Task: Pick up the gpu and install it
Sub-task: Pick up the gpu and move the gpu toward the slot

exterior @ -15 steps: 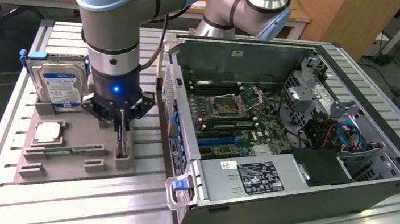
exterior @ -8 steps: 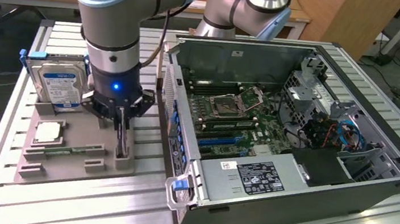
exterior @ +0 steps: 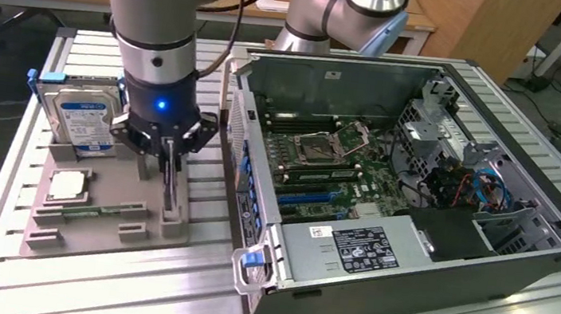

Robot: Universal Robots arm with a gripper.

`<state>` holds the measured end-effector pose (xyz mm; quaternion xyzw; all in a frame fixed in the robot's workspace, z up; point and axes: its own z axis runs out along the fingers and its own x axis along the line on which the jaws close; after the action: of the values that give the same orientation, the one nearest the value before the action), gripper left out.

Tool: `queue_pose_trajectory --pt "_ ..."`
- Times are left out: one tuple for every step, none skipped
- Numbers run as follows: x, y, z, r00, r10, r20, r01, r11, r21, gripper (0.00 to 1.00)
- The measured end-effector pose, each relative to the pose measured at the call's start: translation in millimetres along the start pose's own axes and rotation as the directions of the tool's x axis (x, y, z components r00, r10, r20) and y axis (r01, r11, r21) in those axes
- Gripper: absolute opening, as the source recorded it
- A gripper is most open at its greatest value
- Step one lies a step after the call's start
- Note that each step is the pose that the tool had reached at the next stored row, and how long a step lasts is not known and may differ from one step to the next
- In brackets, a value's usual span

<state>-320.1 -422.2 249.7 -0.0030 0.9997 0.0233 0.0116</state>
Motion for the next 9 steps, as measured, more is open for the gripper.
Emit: queue_pose_trajectory --pt "0.0 0.1 -2.9 1.0000 0.000 0.0000 0.000 1.0000 0.0000 0.27" --pt "-0.1 0.3 -6.8 1.0000 0.000 -0.0001 0.000 1.0000 -0.0001 0.27" --pt "-0.3 0.7 -15.0 1.0000 0.000 -0.0001 0.000 1.0000 -0.0003 0.27" --pt "-0.3 0.9 -19.4 1.0000 0.000 0.0000 0.000 1.0000 -0.0005 0.27" --pt "-0.5 1.3 -28.4 1.0000 0.000 -0.0001 0.000 1.0000 -0.0007 0.27" --pt "-0.6 1.6 -32.8 1.0000 0.000 0.0000 0.000 1.0000 -0.0008 0.27" --pt "-0.7 1.8 -37.3 1.0000 0.000 0.0000 0.000 1.0000 -0.0009 0.27" --pt "-0.9 2.0 -42.2 1.0000 0.000 0.0000 0.000 1.0000 -0.0010 0.27" --pt "-0.9 2.2 -46.8 1.0000 0.000 -0.0001 0.000 1.0000 -0.0009 0.27"
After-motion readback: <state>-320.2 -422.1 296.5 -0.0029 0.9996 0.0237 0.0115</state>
